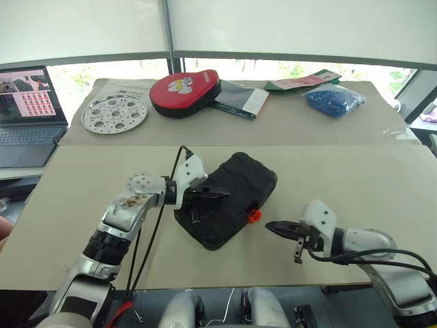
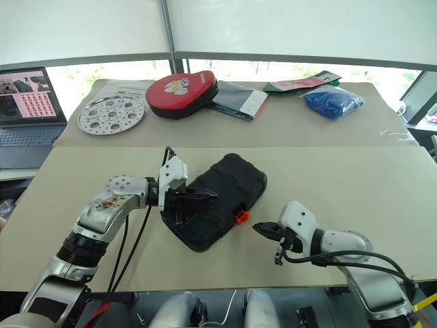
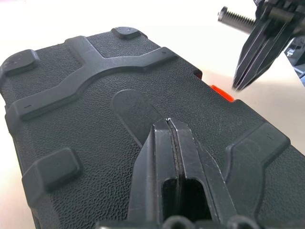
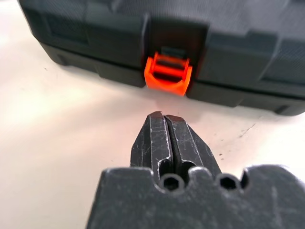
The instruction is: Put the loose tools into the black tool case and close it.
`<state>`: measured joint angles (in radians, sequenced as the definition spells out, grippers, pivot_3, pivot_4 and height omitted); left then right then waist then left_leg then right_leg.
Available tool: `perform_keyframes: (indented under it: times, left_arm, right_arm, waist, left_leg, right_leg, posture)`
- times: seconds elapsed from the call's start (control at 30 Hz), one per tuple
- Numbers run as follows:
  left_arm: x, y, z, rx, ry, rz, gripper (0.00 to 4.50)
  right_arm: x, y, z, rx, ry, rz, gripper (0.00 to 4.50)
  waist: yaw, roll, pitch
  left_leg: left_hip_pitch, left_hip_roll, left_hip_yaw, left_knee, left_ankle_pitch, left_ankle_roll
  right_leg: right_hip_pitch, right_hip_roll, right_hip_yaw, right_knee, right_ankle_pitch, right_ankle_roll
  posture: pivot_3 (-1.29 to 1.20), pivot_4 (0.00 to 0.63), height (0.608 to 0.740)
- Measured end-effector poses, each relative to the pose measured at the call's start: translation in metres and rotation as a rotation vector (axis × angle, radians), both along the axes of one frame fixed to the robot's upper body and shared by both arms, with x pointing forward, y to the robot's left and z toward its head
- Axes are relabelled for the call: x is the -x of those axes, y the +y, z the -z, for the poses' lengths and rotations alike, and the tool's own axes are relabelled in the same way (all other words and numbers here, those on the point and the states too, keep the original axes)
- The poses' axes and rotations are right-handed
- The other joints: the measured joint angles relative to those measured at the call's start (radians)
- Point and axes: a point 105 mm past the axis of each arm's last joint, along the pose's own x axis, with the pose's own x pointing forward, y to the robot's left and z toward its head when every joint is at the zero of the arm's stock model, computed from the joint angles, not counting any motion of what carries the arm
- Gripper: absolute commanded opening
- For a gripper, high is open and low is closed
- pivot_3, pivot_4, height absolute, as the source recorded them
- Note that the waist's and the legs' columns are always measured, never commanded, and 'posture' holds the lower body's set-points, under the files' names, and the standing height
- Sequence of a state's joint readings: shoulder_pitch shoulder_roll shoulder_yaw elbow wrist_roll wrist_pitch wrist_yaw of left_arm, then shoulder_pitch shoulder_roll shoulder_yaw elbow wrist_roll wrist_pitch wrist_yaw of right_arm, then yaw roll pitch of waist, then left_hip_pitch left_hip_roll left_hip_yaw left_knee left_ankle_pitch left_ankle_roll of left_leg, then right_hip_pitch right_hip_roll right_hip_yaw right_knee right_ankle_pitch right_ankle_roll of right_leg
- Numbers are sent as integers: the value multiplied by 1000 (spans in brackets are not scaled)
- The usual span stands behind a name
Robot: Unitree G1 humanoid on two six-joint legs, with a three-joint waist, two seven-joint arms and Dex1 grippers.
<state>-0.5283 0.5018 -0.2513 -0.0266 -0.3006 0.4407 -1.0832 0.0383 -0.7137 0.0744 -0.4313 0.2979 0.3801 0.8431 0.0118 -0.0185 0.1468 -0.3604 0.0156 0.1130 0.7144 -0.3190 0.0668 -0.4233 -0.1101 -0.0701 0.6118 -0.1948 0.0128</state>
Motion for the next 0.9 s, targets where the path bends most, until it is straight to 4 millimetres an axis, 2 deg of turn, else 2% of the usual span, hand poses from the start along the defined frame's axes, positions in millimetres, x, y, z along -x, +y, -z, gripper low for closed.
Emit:
perform_keyframes:
  times: [0.1,0.23,0.6,0.77,0.9]
  left_arm:
    - [0,0,0,-1,0,2,0]
    - [0,0,0,-2,0,3,0]
    - [-1,2,2,-2,8,-1,0]
    - [-1,2,2,-2,0,5,0]
    - [-1,1,3,-3,1,7,0]
  right_arm:
    - [-3,6,4,-5,-2,-13,21]
    - [-6,13,-3,-42,-43,-28,21]
    - [-7,17,-8,-91,-55,-27,21]
    - [-10,23,-18,-118,-97,-52,21]
    - [-10,24,-17,-108,-110,-53,21]
  waist:
    - [0,0,0]
    - [0,0,0]
    - [-5,0,0]
    - [-3,1,0]
    - [-3,1,0]
  left_leg:
    - [0,0,0,0,0,0]
    - [0,0,0,0,0,0]
    - [0,0,0,0,0,0]
    - [1,0,0,0,0,0]
    - [1,0,0,0,0,0]
  right_leg:
    - [0,0,0,0,0,0]
    - [0,0,0,0,0,0]
    - [0,0,0,1,0,0]
    - [0,0,0,1,0,0]
    - [0,0,1,1,0,0]
  posture:
    - [0,150,740]
    - [0,150,740]
    - [0,150,740]
    - [0,150,740]
    - [0,150,740]
